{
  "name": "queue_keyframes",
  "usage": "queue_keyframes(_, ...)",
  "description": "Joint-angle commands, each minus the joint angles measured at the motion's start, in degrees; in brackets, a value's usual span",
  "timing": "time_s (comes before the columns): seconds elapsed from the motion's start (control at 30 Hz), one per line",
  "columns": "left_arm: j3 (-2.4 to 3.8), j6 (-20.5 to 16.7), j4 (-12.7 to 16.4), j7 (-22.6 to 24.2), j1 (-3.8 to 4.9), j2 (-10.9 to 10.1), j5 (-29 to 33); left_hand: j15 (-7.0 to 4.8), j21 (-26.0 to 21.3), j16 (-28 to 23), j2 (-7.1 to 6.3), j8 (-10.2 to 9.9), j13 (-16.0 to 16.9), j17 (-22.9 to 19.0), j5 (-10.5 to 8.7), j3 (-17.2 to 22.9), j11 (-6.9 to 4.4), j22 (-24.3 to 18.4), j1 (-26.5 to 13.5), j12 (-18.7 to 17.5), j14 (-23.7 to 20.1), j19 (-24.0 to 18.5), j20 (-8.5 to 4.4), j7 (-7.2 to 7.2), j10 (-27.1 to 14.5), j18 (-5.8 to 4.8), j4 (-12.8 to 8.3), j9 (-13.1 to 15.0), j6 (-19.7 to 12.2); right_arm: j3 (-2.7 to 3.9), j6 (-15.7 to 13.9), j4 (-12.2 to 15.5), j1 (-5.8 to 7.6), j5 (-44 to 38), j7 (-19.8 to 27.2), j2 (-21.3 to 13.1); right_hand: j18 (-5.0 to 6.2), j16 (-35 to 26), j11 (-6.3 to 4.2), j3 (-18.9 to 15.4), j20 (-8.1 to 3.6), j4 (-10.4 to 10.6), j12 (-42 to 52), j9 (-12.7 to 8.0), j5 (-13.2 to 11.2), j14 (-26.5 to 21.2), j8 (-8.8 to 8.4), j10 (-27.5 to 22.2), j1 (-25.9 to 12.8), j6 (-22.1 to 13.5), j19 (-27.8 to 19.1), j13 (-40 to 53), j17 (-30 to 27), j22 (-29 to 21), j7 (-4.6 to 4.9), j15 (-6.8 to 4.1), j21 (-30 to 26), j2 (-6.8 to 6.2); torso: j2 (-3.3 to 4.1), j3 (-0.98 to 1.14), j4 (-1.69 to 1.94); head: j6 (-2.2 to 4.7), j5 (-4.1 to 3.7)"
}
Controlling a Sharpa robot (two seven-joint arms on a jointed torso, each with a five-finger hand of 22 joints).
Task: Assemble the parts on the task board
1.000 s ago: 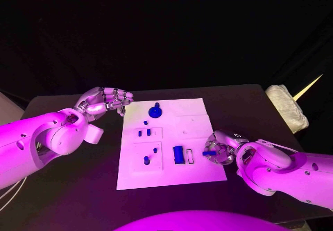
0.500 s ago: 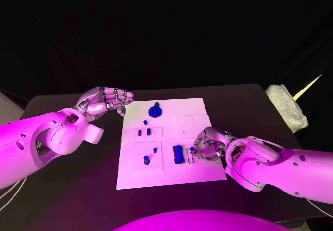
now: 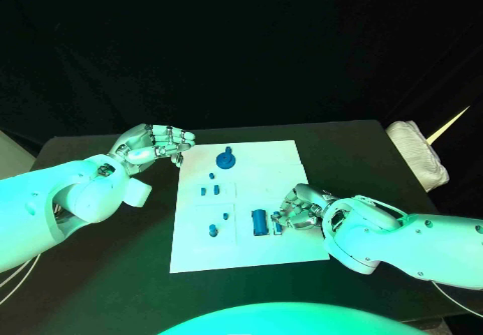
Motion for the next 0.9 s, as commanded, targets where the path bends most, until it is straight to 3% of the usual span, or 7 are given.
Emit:
queue_keyframes(0.03, 0.04, 0.94, 0.18, 0.04, 0.02, 0.02, -0.09, 0.15, -0.35, -0.13, 0.43, 0.19, 0.09, -0.07, 0.14, -0.35, -0.13, -0.09, -0.03, 0.37, -0.18, 0.35, -0.08, 0.19, -0.47, 0.4, 0.14, 0.09, 0.2, -0.05, 1.99, 0.01, -0.16, -0.54, -0.43, 0.21, -0.38, 0.25, -0.39, -0.49, 0.05, -0.07, 0.33, -0.05, -0.32, 5.2, -0.09, 2.56, -0.67, 0.39, 0.39, 7.9, 11.17, 2.44, 0.16, -0.41, 0.27, -0.09, -0.06, 0.03, -0.02, -0.15, -0.01)
queue_keyframes(0.7, 0.04, 1.11, 0.18, -0.15, 0.02, -0.01, -0.12, 0.15, -0.35, -0.13, 0.43, 0.19, 0.09, -0.07, 0.14, -0.35, -0.13, -0.09, -0.03, 0.37, -0.18, 0.35, -0.08, 0.19, -0.47, 0.4, 0.14, 0.09, 0.2, -0.06, 4.71, -0.18, -0.55, -3.13, -0.64, 0.59, -0.34, 0.23, -0.82, -0.58, -0.2, -1.31, 0.69, 0.06, -0.61, 5.18, 0.36, 2.69, 0.15, 0.97, 0.41, 8.23, 11.11, 2.48, -0.37, -0.74, 0.0, -0.28, -0.05, 0.0, -0.01, -0.5, 0.0)
queue_keyframes(0.9, 0.04, 1.11, 0.17, -0.17, 0.02, -0.04, -0.12, 0.15, -0.35, -0.13, 0.43, 0.19, 0.09, -0.07, 0.14, -0.35, -0.13, -0.09, -0.03, 0.37, -0.18, 0.35, -0.08, 0.19, -0.47, 0.4, 0.14, 0.09, 0.2, -0.06, 2.55, 0.23, -0.73, -3.74, -0.13, 0.45, -0.31, 0.18, -0.79, -0.68, -0.25, -1.66, 0.54, 0.04, -0.71, 5.15, 0.35, 2.64, 0.47, 0.85, 0.35, 8.19, 11.0, 2.4, -0.29, -0.77, -0.29, -0.67, -0.05, 0.0, -0.02, -0.47, 0.05)
